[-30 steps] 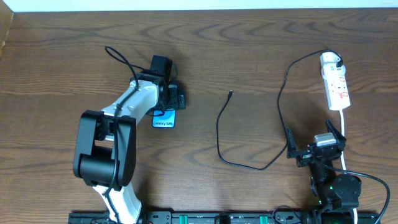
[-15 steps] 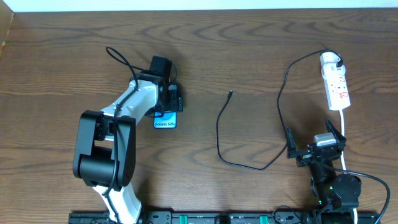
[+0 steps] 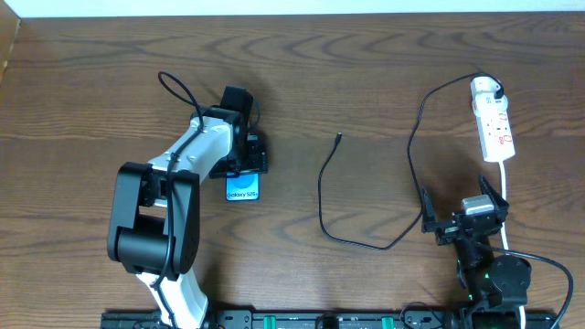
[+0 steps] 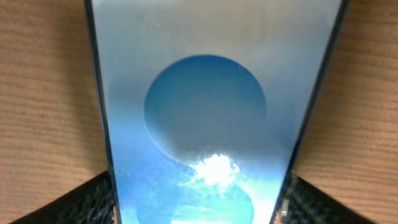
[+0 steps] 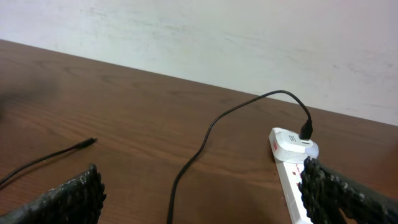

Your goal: Plug charger to phone and switch on socket

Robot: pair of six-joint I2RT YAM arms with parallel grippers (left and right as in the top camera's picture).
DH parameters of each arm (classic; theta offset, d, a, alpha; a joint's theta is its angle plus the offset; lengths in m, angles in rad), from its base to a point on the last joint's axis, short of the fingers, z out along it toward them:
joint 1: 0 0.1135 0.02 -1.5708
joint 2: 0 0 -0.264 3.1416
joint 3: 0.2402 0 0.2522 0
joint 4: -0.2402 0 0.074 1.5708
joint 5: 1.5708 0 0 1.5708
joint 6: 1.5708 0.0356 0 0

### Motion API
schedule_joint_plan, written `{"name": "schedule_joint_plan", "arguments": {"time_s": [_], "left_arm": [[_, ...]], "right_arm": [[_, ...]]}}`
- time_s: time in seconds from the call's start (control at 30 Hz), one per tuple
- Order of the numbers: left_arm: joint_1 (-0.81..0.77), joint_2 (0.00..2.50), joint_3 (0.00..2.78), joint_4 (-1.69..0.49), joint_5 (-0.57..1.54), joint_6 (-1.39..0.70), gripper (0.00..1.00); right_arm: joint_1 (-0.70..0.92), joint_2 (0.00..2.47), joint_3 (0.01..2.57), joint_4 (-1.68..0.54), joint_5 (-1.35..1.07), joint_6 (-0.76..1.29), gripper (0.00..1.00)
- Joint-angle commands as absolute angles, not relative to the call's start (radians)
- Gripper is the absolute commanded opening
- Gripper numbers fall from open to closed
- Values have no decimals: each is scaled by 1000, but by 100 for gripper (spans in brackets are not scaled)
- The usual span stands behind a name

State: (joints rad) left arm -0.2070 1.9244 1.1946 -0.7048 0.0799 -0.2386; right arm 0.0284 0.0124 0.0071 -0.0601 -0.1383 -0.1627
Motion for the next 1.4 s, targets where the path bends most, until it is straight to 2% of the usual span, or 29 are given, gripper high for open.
{"name": "schedule_joint_plan", "arguments": {"time_s": [0.0,0.13,0.33,0.67,0.97,1.03,1.17,1.37], "left_arm": [[-207,1949,1186,-671,93,-245,89],[-207,1949,1186,-619,93,-245,93],[-207,1949,1185,-612,81,-239,93],[-207,1949,1185,-600,81,-72,93],[-207,1949,1185,-599,80,-36,93],[-207,1949,1185,-597,78,-33,88],[-207,1949,1185,-596,77,-33,72],[-207,1949,1185,-596,78,-34,70]], "right_arm": [[28,7,6,-64,-141,-162,99],[28,7,6,-64,-141,-162,99],[28,7,6,-64,-141,-162,99],[28,7,6,-64,-141,-162,99],[28,7,6,-64,-141,-162,99],[28,7,6,-64,-141,-162,99],[28,7,6,-64,-141,-162,99],[28,7,6,-64,-141,-162,99]]}}
